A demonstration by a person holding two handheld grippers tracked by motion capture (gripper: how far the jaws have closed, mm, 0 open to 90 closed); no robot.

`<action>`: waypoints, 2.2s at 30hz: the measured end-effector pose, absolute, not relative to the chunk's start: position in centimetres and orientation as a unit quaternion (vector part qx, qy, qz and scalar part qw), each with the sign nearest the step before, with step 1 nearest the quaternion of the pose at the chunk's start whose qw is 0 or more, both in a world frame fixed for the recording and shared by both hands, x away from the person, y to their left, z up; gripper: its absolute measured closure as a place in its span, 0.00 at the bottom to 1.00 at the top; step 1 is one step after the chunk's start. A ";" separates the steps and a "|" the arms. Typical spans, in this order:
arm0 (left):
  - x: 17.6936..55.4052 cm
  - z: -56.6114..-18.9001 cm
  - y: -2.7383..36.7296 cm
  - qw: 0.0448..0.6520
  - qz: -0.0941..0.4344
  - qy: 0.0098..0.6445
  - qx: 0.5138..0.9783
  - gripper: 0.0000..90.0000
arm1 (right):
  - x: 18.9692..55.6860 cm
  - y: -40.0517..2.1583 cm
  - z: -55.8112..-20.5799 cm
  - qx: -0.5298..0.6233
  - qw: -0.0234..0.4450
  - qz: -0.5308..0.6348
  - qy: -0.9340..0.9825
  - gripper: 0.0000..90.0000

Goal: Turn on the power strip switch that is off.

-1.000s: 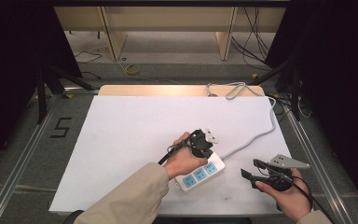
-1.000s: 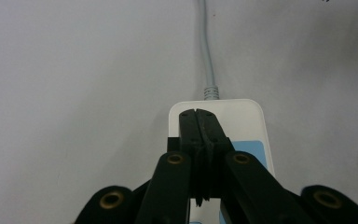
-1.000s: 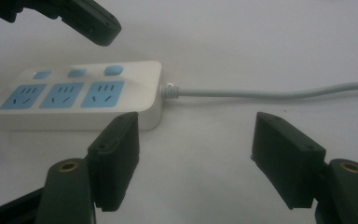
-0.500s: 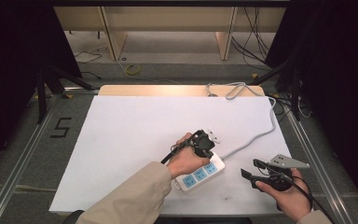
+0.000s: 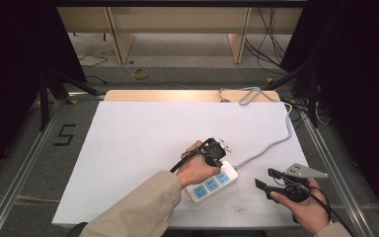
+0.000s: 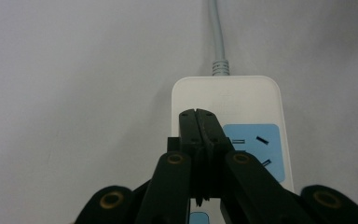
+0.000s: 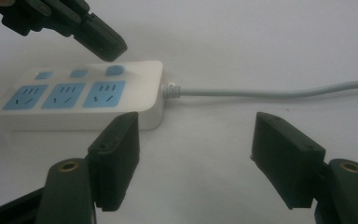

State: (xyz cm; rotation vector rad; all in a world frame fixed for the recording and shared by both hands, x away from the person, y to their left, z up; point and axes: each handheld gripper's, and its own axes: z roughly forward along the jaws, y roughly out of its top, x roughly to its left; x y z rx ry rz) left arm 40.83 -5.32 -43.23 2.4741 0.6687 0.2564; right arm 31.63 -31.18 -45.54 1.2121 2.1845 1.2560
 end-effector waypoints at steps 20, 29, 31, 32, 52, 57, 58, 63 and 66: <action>41.0 -43.9 -5.5 0.266 0.091 0.241 0.929 1.00 | 31.6 -31.2 -45.5 0.427 0.173 0.440 0.770 0.36; 40.8 -43.9 -5.7 0.254 0.097 0.236 0.933 1.00 | 31.4 -31.2 -45.4 0.426 0.177 0.438 0.771 0.36; 40.8 -43.9 -5.7 0.252 0.096 0.237 0.933 1.00 | 31.4 -31.2 -45.4 0.425 0.178 0.438 0.772 0.36; 40.8 -43.9 -5.7 0.253 0.095 0.241 0.932 1.00 | 31.4 -31.2 -45.4 0.425 0.178 0.438 0.772 0.36; 40.8 -43.8 -6.3 0.235 0.101 0.247 0.935 1.00 | 31.4 -31.1 -45.4 0.425 0.177 0.438 0.772 0.36; 40.6 -43.8 -6.5 0.225 0.110 0.239 0.938 1.00 | 31.3 -31.0 -45.3 0.421 0.179 0.439 0.773 0.36; 40.6 -43.8 -6.6 0.222 0.111 0.238 0.939 1.00 | 31.4 -31.0 -45.4 0.421 0.178 0.439 0.773 0.36; 40.9 -43.8 -6.6 0.219 0.101 0.246 0.939 1.00 | 31.3 -31.0 -45.4 0.420 0.177 0.438 0.775 0.37; 40.9 -43.8 -6.7 0.216 0.102 0.246 0.939 1.00 | 31.4 -31.0 -45.4 0.420 0.177 0.438 0.774 0.37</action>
